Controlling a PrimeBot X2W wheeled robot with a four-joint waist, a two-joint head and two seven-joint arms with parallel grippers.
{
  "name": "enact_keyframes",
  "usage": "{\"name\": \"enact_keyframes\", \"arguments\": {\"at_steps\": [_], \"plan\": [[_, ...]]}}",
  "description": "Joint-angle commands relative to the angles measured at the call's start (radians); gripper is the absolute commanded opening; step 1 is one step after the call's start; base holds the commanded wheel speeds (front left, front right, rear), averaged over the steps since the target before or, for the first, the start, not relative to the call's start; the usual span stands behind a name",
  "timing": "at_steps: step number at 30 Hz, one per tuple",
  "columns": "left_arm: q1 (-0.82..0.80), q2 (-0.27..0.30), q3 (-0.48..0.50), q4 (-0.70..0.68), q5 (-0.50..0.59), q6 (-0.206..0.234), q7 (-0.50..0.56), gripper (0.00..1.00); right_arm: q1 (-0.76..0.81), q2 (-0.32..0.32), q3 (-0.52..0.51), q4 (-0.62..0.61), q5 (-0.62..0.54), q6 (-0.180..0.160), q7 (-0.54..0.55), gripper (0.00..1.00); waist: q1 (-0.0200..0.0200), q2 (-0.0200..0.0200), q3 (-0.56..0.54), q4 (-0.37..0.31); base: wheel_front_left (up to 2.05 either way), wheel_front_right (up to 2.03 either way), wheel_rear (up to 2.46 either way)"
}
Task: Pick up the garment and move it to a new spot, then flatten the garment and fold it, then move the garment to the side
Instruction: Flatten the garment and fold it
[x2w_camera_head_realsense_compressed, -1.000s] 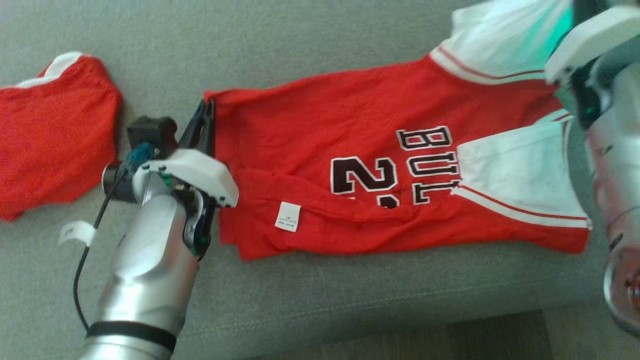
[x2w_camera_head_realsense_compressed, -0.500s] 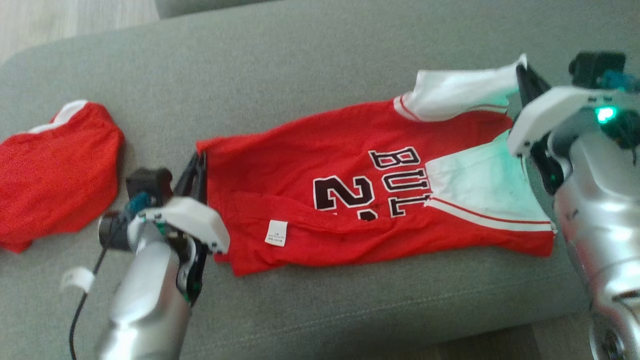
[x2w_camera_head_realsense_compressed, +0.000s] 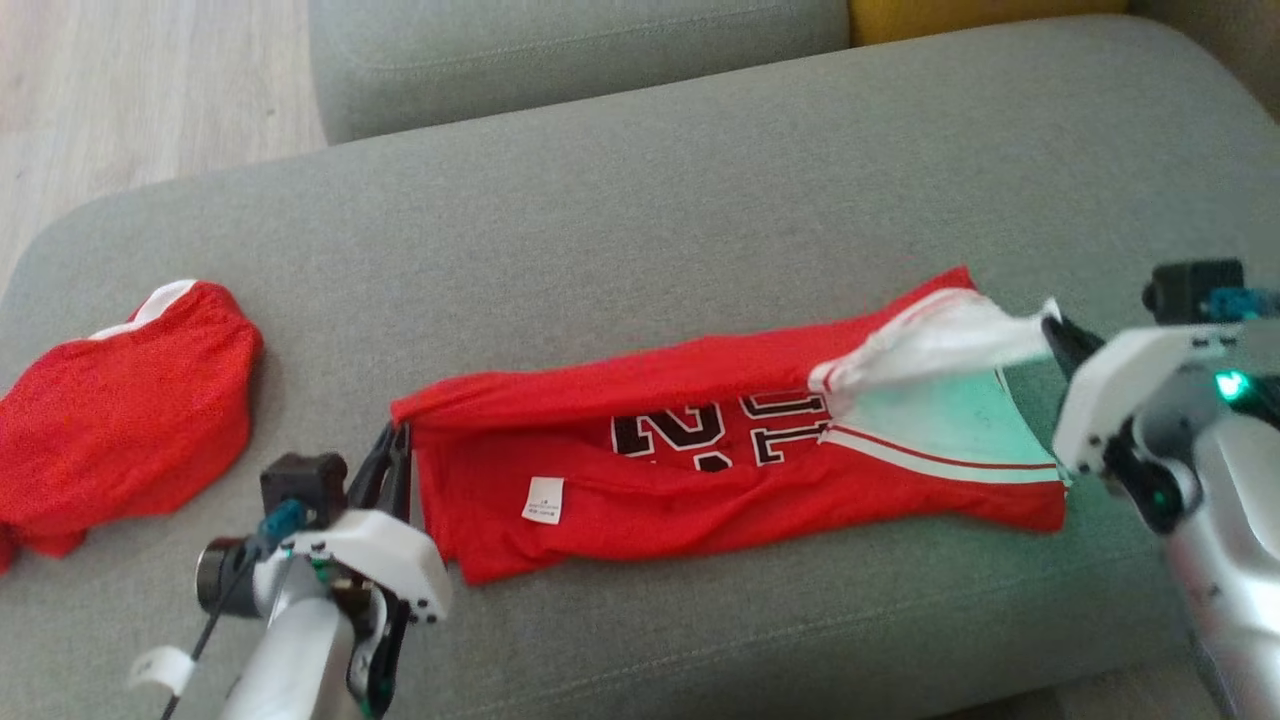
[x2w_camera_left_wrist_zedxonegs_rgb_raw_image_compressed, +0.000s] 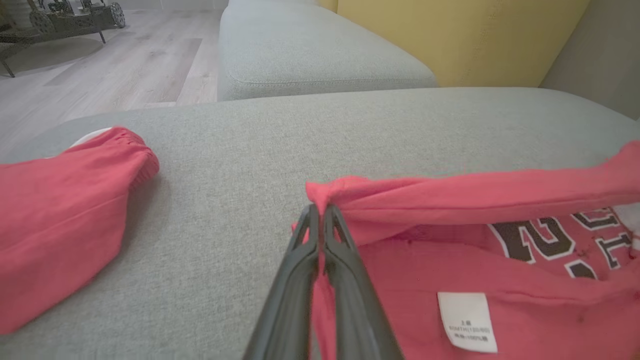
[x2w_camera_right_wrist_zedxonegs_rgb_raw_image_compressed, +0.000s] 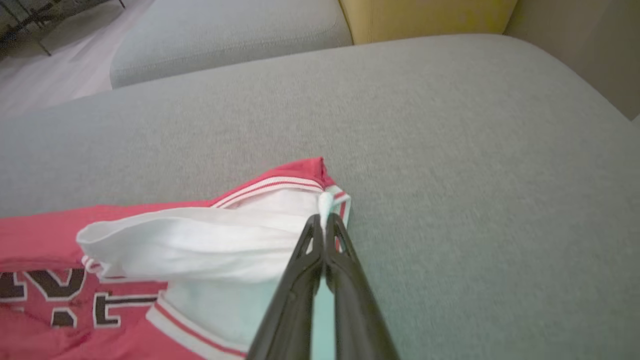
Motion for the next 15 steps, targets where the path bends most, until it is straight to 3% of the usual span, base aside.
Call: {"name": "enact_keyframes", "arguments": {"at_steps": [1, 7, 15], "plan": [[-0.015, 0.03, 0.02, -0.039, 0.012, 0.004, -0.012, 0.0, 0.03, -0.029, 0.001, -0.103, 0.011, 0.0, 0.048, 0.0, 0.0001, -0.0001, -0.005, 0.0, 0.0, 0.0, 0.0], [0.028, 0.052, -0.047, -0.068, 0.063, -0.004, 0.027, 0.0, 0.197, -0.048, -0.078, -0.344, 0.004, 0.0, 0.208, 0.0, 0.0001, -0.0001, -0.011, 0.009, 0.0, 0.0, 0.0], [0.072, 0.063, -0.073, -0.101, 0.067, -0.001, 0.082, 0.0, 0.343, -0.006, -0.161, -0.562, -0.032, 0.0, 0.372, 0.0, 0.0001, -0.0001, -0.018, 0.01, 0.0, 0.0, 0.0]]}}
